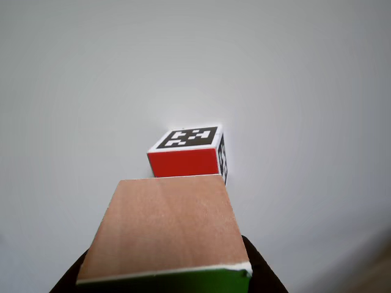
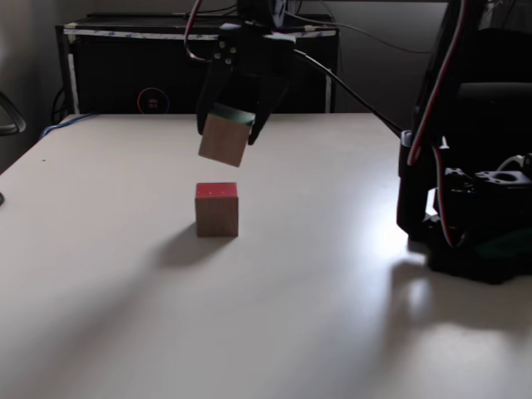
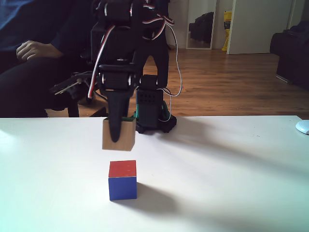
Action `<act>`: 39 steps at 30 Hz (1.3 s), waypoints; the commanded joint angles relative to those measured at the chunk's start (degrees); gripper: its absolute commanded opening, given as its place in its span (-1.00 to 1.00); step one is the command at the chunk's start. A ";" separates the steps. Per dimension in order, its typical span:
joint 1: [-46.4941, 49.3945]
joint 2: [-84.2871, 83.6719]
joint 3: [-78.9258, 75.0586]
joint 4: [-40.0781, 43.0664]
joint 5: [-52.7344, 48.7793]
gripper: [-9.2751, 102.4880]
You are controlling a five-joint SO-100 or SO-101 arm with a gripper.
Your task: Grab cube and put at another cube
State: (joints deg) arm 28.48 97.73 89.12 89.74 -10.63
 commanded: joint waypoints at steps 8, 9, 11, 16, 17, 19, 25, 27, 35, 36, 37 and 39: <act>-1.93 -3.52 -3.87 0.35 2.11 -0.56; -1.85 -4.39 -4.04 0.35 2.29 -0.55; -1.49 -6.33 -4.75 0.18 2.37 -0.55; -0.70 -9.84 -6.77 -0.09 2.55 -0.55; -0.62 -10.28 -7.03 -0.09 2.55 -0.55; -0.53 -10.99 -7.73 -0.18 2.55 -0.55; -0.53 -12.57 -8.61 -0.09 2.72 -0.50; -0.53 -13.10 -8.70 0.18 2.81 -0.48; -0.44 -16.17 -9.76 0.26 2.90 -0.34; -0.35 -16.52 -9.93 0.26 2.90 -0.33; -0.26 -16.79 -10.11 0.26 2.90 -0.32; -0.26 -17.40 -10.55 0.26 2.90 -0.25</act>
State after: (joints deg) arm 28.21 80.42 80.86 89.74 -7.91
